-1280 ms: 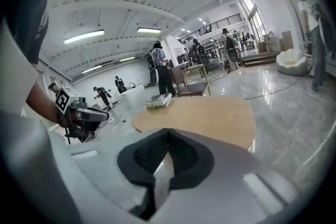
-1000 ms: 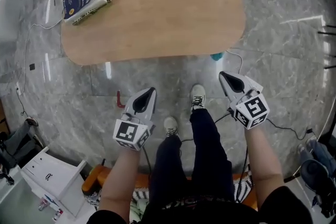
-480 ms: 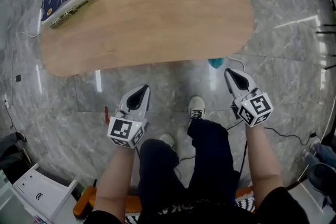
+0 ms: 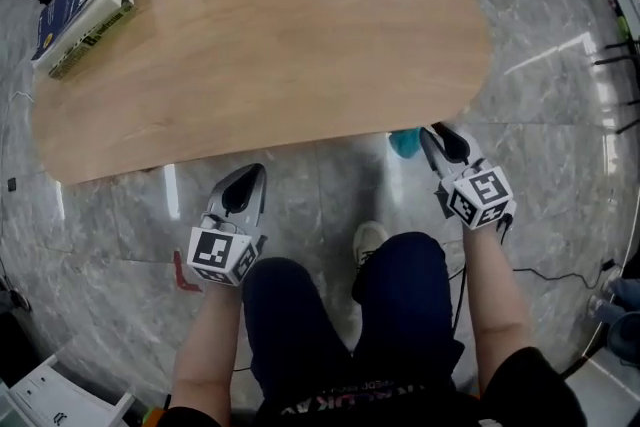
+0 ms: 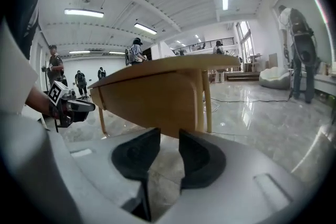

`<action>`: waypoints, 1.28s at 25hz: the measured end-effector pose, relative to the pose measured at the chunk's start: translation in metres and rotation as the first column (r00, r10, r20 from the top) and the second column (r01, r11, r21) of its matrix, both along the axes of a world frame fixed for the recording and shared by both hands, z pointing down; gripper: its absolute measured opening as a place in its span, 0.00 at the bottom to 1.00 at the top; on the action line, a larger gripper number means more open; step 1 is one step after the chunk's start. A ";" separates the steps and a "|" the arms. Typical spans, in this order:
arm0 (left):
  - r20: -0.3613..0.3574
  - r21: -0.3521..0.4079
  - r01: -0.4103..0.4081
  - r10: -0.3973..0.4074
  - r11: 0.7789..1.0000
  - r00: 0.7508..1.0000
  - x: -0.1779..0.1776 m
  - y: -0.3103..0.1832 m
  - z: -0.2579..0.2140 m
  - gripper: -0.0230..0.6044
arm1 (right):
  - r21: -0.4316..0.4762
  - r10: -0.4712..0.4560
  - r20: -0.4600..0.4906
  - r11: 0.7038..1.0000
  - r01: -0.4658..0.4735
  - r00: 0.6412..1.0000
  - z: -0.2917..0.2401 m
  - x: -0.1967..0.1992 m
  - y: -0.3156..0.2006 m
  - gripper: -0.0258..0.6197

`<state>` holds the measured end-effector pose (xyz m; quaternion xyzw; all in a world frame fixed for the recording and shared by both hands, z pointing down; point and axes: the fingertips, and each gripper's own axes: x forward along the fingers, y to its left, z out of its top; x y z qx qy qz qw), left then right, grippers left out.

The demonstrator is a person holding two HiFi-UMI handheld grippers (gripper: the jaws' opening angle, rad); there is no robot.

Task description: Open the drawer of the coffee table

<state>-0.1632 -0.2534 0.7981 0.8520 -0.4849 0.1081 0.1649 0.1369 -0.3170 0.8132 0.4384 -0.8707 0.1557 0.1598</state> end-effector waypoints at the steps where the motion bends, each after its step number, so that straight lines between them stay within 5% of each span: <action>1: 0.000 0.007 -0.002 0.002 1.000 1.000 -0.001 -0.003 0.006 0.05 | 0.014 0.020 -0.003 1.000 -0.020 1.000 0.004 0.004 -0.006 0.20; 5: 0.003 0.053 -0.010 0.010 0.999 1.000 -0.003 -0.008 0.015 0.05 | 0.061 0.093 0.029 0.994 -0.095 0.995 0.009 0.025 -0.022 0.27; 10: 0.006 0.087 -0.013 0.013 0.996 1.000 -0.005 -0.010 0.014 0.05 | 0.115 0.016 -0.011 0.993 -0.014 1.000 0.001 0.017 -0.027 0.37; 12: 0.006 0.091 -0.017 0.016 0.996 1.000 -0.005 -0.008 0.011 0.05 | 0.125 -0.019 -0.031 0.992 0.023 0.999 -0.004 0.010 -0.029 0.37; 15: 0.011 0.104 -0.033 0.032 0.994 0.999 0.000 -0.004 0.000 0.18 | 0.122 -0.062 -0.030 0.990 0.065 0.998 -0.014 0.004 -0.034 0.37; 32: -0.013 0.128 0.066 -0.065 0.990 0.998 -0.040 0.018 -0.016 0.21 | 0.093 -0.105 -0.059 0.990 0.110 0.993 -0.017 0.007 -0.023 0.30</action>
